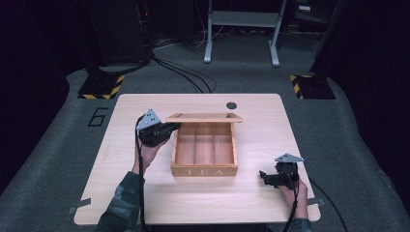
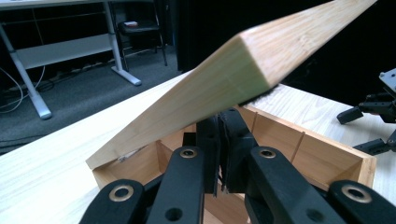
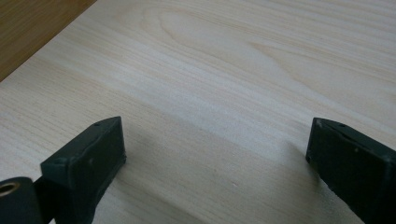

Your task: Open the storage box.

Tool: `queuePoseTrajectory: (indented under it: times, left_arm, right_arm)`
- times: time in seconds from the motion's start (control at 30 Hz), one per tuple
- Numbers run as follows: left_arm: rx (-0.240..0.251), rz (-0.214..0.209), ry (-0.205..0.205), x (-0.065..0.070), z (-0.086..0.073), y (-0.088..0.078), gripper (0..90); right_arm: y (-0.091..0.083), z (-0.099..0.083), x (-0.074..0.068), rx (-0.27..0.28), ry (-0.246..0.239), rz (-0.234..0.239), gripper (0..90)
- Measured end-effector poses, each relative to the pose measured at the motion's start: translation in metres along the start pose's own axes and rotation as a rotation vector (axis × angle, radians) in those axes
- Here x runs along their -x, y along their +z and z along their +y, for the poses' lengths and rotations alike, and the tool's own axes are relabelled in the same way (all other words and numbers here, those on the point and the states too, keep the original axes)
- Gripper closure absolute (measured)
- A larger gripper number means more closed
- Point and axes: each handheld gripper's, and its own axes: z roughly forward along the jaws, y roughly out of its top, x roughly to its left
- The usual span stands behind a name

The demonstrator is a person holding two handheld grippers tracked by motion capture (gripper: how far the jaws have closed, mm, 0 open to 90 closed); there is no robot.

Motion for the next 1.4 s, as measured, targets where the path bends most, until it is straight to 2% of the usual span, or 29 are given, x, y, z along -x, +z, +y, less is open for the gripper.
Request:
queuePoseTrajectory:
  times: [0.57, 0.73, 1.4]
  left_arm:
    - [-0.009, 0.015, 0.010, -0.005, 0.010, 0.007, 87.2]
    - [-0.018, 0.007, 0.008, -0.005, 0.010, 0.009, 87.5]
    - [-0.010, 0.018, 0.014, -0.009, 0.020, 0.012, 88.5]
  right_arm:
    - [0.000, 0.000, 0.001, 0.001, -0.007, 0.003, 4.1]
    - [0.000, 0.000, 0.001, -0.001, -0.008, 0.002, 4.1]
    - [0.000, 0.000, 0.001, 0.001, -0.013, 0.001, 4.1]
